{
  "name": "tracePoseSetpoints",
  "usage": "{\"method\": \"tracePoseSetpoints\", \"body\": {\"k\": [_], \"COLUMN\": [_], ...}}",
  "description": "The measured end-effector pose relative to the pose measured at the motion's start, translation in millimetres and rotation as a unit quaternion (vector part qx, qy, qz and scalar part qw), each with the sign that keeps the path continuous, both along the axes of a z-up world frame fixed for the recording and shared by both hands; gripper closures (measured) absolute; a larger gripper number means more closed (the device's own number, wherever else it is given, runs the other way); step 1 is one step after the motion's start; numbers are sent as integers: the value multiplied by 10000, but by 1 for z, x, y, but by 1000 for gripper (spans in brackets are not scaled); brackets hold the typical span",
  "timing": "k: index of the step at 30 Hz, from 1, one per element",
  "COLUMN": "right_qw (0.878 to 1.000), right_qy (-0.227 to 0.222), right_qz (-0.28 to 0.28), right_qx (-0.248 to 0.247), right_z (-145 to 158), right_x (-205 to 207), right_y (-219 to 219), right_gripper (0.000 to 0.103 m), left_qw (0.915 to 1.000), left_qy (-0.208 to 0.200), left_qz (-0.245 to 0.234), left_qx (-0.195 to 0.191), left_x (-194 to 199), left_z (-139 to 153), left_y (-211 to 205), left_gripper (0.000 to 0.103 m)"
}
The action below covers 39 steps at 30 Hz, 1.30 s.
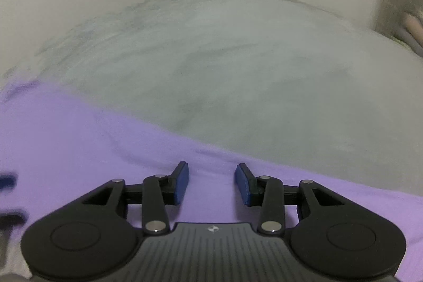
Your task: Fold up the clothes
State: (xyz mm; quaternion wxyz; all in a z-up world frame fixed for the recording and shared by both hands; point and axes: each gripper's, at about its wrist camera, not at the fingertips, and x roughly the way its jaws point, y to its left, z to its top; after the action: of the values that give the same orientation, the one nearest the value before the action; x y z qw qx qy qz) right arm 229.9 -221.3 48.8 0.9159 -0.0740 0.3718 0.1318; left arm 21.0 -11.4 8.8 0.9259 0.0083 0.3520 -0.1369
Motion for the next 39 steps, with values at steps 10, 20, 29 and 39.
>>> {"method": "tracePoseSetpoints", "body": {"k": [10,20,29,39], "right_qw": [9905,9969,9665,9218], "right_qy": [-487,-151,-616,-425], "right_qz": [-1266,-279,-2142,-3481], "right_qx": [-220,716,1276,1652], "right_z": [16,-6,-16,5], "right_x": [-16,-90,-103,-131], "right_y": [-51,-86,-184,-245], "right_gripper": [64,42,46,42], "left_qw": [9991,9960,9949,9955], "left_qy": [40,-176,-169,-125], "left_qz": [54,874,986,911], "left_qx": [-419,-40,-114,-243], "left_x": [1,7,7,12], "left_z": [10,13,15,15], "left_y": [14,34,40,40], "left_gripper": [48,30,28,26]}}
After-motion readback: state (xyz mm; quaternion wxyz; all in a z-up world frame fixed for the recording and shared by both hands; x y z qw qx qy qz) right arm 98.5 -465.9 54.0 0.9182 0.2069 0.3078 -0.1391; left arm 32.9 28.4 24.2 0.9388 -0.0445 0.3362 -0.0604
